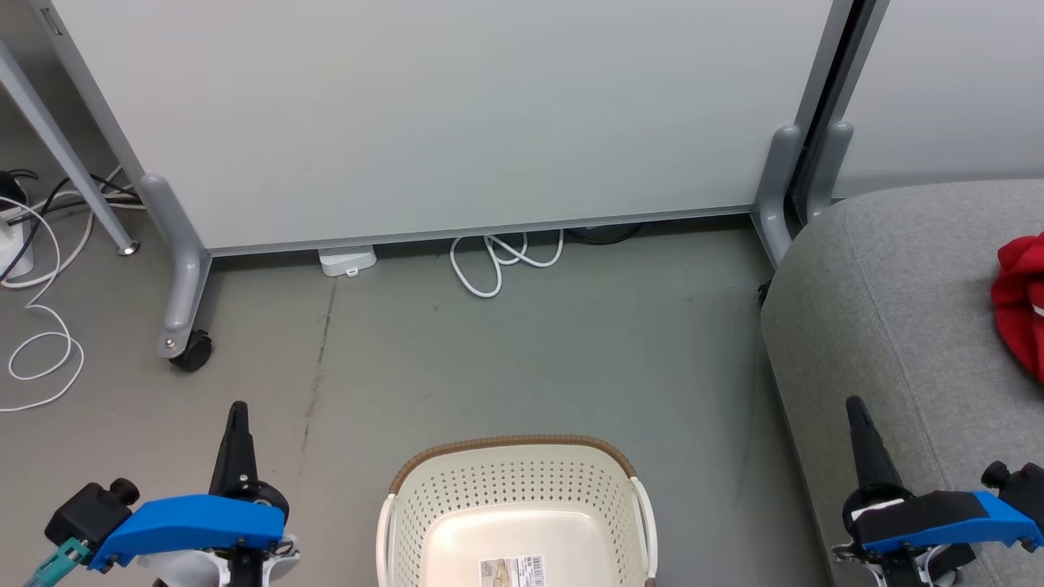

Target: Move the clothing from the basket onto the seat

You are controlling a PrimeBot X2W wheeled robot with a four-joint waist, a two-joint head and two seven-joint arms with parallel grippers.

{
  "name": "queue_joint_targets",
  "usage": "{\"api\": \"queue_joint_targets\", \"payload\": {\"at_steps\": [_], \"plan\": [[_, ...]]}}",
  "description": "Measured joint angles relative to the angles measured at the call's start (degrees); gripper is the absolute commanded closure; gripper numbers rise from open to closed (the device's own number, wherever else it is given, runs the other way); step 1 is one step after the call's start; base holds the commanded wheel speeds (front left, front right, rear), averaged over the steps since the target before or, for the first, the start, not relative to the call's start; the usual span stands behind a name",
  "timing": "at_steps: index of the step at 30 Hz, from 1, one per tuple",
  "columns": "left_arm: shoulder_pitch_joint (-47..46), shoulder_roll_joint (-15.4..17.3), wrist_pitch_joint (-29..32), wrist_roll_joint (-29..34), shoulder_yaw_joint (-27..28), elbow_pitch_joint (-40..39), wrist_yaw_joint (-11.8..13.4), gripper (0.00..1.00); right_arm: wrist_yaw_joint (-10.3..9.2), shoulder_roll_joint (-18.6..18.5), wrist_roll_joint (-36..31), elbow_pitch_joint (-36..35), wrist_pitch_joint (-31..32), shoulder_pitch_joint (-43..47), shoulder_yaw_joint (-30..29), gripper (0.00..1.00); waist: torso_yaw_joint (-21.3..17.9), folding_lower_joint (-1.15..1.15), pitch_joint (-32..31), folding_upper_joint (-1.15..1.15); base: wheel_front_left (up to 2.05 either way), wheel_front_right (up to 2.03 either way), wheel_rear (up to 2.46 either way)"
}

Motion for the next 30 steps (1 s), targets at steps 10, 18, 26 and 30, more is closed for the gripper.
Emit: {"api": "queue_joint_targets", "payload": {"at_steps": [10, 18, 26, 30], "plan": [[-0.23, 0.01, 1.60, -6.54, 0.57, -0.75, 0.04, 1.00, 0.00, 0.00, 6.35, -0.24, 1.76, -0.53, -0.42, 1.00, -0.25, 0.00, -0.15, 0.00, 0.00, 0.00, 0.00], [-0.38, 0.01, 2.70, -11.31, 1.11, -1.29, 0.05, 1.00, 0.00, 0.00, 11.09, -0.45, 2.94, -0.63, -0.81, 1.00, -0.46, 0.00, -0.28, 0.00, 0.00, 0.00, 0.00], [-0.50, 0.02, 3.91, -15.73, 1.54, -1.76, 0.09, 1.00, 0.00, 0.00, 15.36, -0.62, 4.09, -1.07, -1.18, 1.00, -0.66, 0.00, -0.40, 0.00, 0.00, 0.00, 0.00], [-0.54, 0.02, 4.41, -17.90, 1.68, -2.00, 0.11, 1.00, 0.00, -0.01, 17.53, -0.70, 4.60, -1.13, -1.32, 1.00, -0.76, 0.00, -0.46, 0.00, 0.00, 0.00, 0.00]]}}
